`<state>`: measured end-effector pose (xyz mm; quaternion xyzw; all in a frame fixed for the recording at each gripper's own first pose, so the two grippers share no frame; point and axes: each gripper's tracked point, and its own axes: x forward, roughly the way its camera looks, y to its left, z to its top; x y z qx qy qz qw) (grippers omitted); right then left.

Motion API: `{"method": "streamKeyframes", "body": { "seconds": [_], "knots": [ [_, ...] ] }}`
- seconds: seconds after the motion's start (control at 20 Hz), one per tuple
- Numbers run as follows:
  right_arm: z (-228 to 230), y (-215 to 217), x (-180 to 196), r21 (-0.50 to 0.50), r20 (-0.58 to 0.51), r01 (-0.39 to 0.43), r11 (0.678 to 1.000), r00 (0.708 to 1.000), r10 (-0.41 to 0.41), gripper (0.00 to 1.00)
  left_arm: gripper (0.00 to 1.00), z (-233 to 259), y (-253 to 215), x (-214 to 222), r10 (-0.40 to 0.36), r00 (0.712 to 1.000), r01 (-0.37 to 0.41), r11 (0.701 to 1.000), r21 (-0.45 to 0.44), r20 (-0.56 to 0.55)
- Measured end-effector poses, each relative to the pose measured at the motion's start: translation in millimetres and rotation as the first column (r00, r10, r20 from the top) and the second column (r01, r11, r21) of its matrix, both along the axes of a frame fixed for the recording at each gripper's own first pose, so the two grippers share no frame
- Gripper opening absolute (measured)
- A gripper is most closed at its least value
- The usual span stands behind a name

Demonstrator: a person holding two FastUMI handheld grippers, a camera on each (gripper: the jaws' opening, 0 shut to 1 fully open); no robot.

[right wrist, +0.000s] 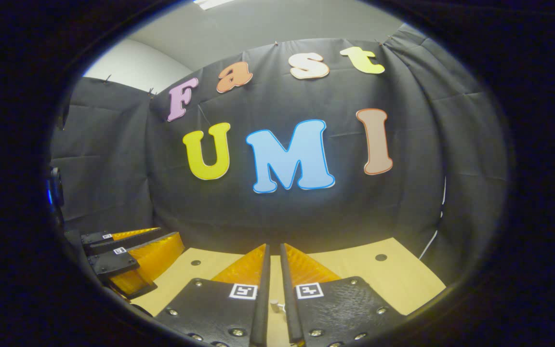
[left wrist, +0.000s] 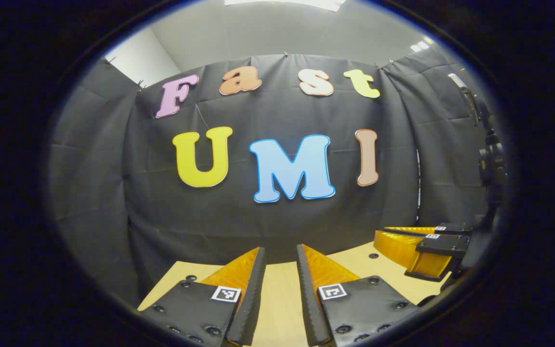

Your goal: Put the toothbrush and toothpaste on the desktop into the cup, then pick up the cup and place it on the coaster on the desktop.

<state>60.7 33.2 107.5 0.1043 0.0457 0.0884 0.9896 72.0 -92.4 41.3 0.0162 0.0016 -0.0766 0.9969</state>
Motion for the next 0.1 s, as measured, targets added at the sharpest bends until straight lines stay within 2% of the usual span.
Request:
{"method": "streamKeyframes", "body": {
  "seconds": [0.1],
  "knots": [
    [-1.6, -2.2, -0.4, -0.011, 0.003, 0.008, 1.0, 1.0, -0.008, 0.15, 0.45, 0.4, -5.7, -3.3, -0.016, 1.0, 0.016, 1.0, -0.006, -0.013]
  ]
}}
